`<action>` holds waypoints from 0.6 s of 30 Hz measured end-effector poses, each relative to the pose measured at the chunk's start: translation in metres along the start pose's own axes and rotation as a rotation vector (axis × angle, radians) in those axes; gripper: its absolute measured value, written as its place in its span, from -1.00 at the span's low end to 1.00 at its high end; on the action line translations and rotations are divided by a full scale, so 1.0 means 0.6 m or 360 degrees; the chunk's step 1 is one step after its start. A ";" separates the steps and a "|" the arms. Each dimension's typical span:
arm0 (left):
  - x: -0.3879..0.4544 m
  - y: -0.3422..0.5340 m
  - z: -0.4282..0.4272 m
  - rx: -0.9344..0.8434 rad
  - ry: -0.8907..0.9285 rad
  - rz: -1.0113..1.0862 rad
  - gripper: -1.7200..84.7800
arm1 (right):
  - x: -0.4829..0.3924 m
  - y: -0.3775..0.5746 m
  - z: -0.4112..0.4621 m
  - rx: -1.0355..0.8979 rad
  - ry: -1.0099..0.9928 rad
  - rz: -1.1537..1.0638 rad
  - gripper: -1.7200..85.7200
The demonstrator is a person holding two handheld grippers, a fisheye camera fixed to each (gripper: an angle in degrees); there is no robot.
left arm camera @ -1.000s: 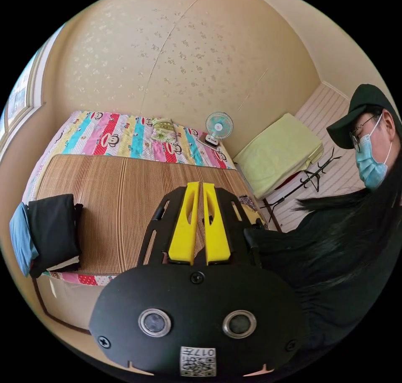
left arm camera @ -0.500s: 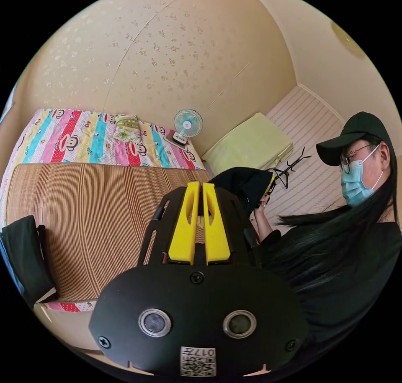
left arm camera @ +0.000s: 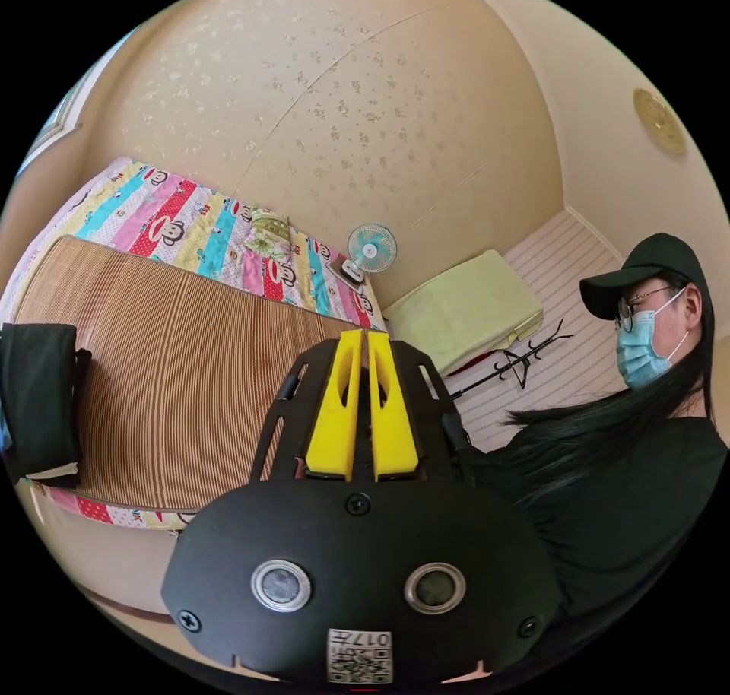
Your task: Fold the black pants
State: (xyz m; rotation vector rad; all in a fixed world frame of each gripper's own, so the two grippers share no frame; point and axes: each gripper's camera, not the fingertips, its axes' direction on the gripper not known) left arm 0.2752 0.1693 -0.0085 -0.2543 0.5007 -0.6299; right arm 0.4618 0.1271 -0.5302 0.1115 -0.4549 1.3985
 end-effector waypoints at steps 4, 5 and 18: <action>0.011 -0.016 -0.003 0.0003 -0.0011 0.0012 -0.98 | -0.058 0.000 -0.024 0.0414 0.0894 0.0168 -0.90; 0.014 -0.018 -0.002 0.0002 -0.0008 0.0019 -0.98 | -0.116 0.008 0.004 0.0485 0.1096 -0.0012 -0.88; 0.085 -0.038 -0.003 -0.0079 -0.0026 0.0078 -0.98 | -0.294 0.238 0.765 -0.1197 0.1538 -0.1542 -0.57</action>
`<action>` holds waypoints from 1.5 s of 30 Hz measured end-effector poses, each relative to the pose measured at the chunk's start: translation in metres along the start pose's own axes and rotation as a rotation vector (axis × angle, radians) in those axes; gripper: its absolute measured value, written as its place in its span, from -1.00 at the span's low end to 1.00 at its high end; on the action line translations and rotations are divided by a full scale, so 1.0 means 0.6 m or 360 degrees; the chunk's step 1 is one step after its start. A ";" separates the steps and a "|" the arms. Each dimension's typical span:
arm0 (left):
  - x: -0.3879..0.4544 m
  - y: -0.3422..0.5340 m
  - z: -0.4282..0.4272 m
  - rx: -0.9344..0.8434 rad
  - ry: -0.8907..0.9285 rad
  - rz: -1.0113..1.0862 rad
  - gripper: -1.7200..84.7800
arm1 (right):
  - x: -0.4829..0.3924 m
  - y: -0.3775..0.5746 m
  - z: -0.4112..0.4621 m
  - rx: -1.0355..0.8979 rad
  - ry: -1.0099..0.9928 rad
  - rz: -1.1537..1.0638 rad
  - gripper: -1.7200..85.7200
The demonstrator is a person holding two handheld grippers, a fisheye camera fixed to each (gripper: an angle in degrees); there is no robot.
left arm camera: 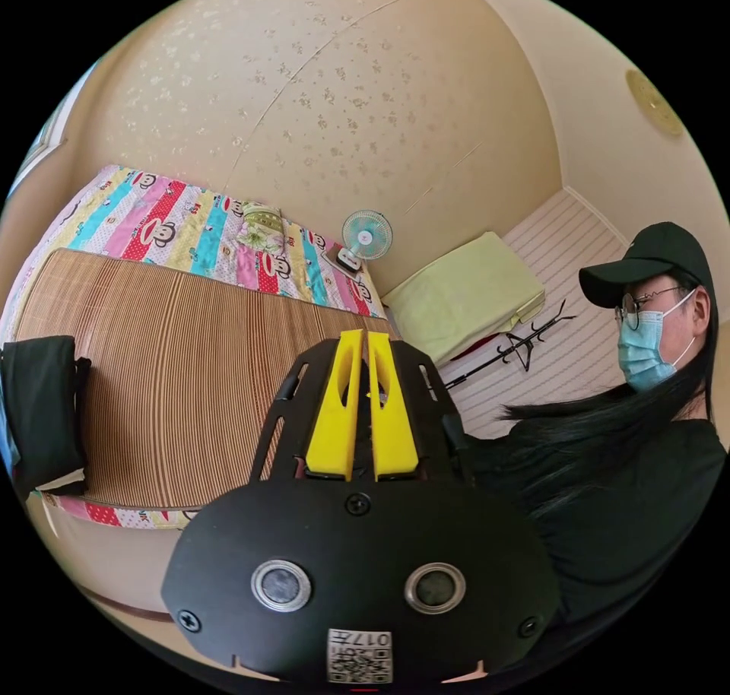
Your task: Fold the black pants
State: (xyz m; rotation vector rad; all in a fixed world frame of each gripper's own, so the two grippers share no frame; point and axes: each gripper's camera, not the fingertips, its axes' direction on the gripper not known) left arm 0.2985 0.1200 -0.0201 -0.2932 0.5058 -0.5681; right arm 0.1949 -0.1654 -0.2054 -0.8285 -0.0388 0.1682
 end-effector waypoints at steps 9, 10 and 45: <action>0.005 0.016 -0.112 0.0174 -0.0091 -0.0110 -0.97 | -0.012 0.011 -0.023 -0.0088 0.0175 -0.0100 -0.83; 0.001 0.018 -0.128 0.0194 -0.0102 -0.0131 -0.97 | 0.008 0.019 -0.044 -0.0033 0.0046 -0.0037 -0.84; -0.097 -0.550 -0.227 0.0065 0.1561 0.0014 -0.82 | -0.221 0.470 -0.882 0.1472 -0.2087 -0.1353 -0.90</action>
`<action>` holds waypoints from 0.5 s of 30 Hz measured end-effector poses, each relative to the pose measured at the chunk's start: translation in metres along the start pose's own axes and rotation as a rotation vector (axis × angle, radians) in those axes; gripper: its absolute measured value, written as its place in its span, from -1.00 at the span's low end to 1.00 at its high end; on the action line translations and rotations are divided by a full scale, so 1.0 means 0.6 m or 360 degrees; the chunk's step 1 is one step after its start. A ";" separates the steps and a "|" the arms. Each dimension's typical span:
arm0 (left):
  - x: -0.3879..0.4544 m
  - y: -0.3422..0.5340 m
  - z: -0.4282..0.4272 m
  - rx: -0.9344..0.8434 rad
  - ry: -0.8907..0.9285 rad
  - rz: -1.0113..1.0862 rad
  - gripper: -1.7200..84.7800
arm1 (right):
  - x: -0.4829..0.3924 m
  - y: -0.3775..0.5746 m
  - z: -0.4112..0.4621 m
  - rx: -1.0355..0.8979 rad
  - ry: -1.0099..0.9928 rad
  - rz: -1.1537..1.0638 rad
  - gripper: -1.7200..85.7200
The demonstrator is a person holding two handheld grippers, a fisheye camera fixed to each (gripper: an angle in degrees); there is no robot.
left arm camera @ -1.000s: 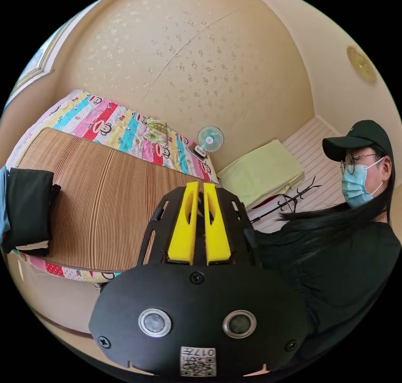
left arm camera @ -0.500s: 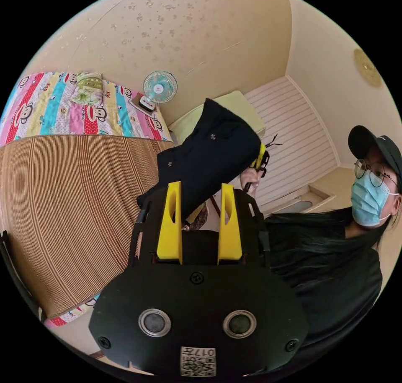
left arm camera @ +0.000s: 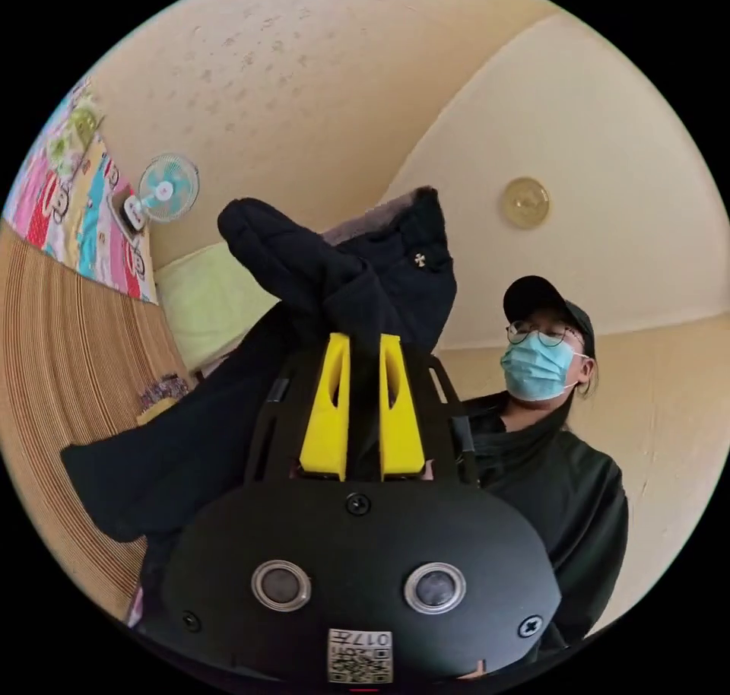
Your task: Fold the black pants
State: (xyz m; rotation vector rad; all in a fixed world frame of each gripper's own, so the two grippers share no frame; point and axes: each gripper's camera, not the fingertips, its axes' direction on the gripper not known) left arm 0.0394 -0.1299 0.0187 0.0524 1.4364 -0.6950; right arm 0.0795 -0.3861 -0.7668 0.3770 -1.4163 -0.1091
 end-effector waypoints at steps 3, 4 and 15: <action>0.085 -0.187 -0.060 0.0059 -0.0500 0.0173 -0.81 | 0.137 -0.064 0.051 -0.0084 0.0625 0.0147 -0.89; 0.095 -0.275 -0.077 0.0089 -0.0780 0.0159 -0.81 | 0.177 -0.076 0.069 -0.0133 0.0783 0.0153 -0.88; -0.175 -0.365 -0.239 -0.0090 -0.1398 -0.0353 -0.74 | 0.677 0.350 0.089 -0.1125 0.1571 0.1159 -0.79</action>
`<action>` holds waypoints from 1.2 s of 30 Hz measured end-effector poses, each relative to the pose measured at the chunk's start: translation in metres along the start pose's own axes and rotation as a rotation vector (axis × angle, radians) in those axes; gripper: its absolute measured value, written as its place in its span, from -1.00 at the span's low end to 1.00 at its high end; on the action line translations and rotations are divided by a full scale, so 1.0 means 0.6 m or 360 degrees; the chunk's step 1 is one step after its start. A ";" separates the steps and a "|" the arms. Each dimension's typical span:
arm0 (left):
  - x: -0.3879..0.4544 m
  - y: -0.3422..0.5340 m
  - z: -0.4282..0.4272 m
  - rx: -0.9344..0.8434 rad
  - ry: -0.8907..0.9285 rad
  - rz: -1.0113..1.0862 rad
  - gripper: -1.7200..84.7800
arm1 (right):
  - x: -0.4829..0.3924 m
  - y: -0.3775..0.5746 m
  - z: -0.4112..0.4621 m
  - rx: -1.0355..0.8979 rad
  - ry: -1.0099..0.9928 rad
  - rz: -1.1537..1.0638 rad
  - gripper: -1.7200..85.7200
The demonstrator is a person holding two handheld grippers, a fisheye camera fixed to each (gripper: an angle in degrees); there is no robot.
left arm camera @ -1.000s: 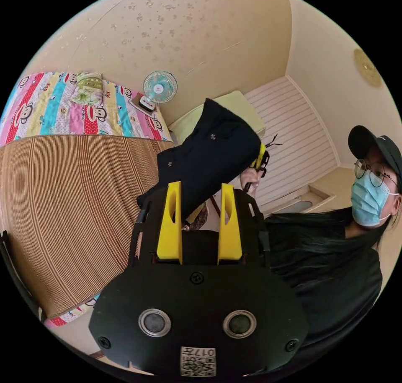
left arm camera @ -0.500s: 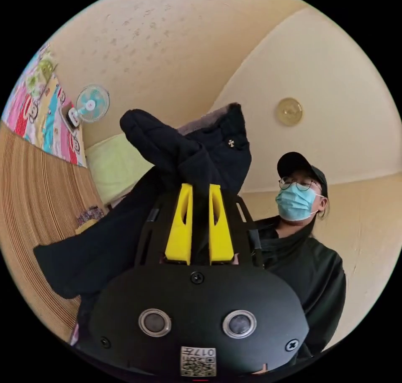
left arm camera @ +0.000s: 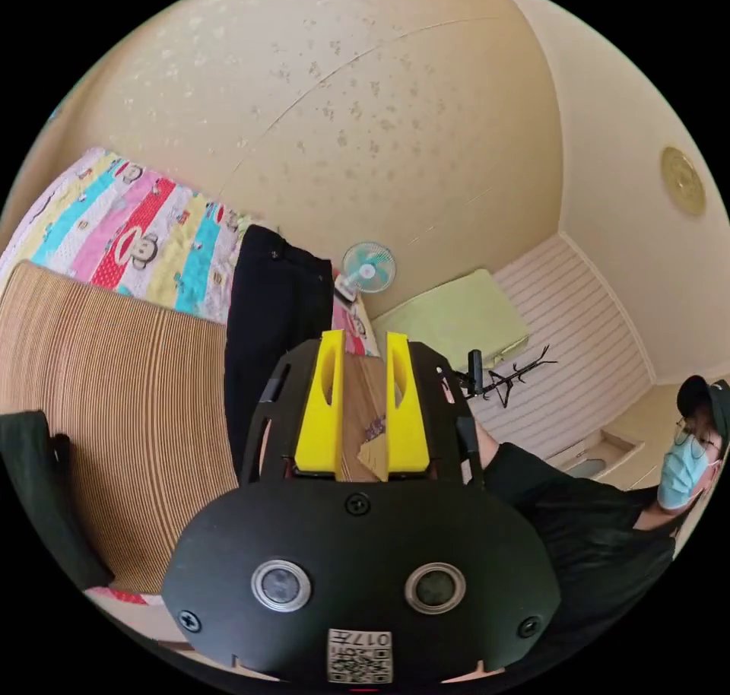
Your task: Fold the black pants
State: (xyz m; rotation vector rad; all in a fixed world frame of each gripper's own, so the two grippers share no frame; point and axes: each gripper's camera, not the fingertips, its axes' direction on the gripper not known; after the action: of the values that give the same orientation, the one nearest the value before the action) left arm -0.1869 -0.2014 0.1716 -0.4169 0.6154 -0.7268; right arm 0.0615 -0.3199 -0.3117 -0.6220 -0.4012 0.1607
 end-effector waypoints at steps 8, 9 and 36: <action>-0.332 0.227 0.236 -0.0695 0.0101 -0.0890 -0.68 | 0.187 0.183 0.156 -0.0622 -0.0135 0.0288 -0.80; -0.350 0.242 0.267 -0.0777 0.0127 -0.0950 -0.67 | 0.212 0.196 0.144 -0.0642 -0.0160 0.0351 -0.80; -0.460 0.169 0.288 -0.0949 0.0024 -0.0871 -0.97 | 0.322 0.104 0.244 -0.1120 -0.0219 0.0393 -0.64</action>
State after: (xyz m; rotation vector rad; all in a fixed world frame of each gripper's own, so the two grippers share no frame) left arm -0.1874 0.0907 0.3475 -1.1620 0.7380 -1.0615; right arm 0.1756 -0.1404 -0.1798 -1.3610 -0.5156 0.3032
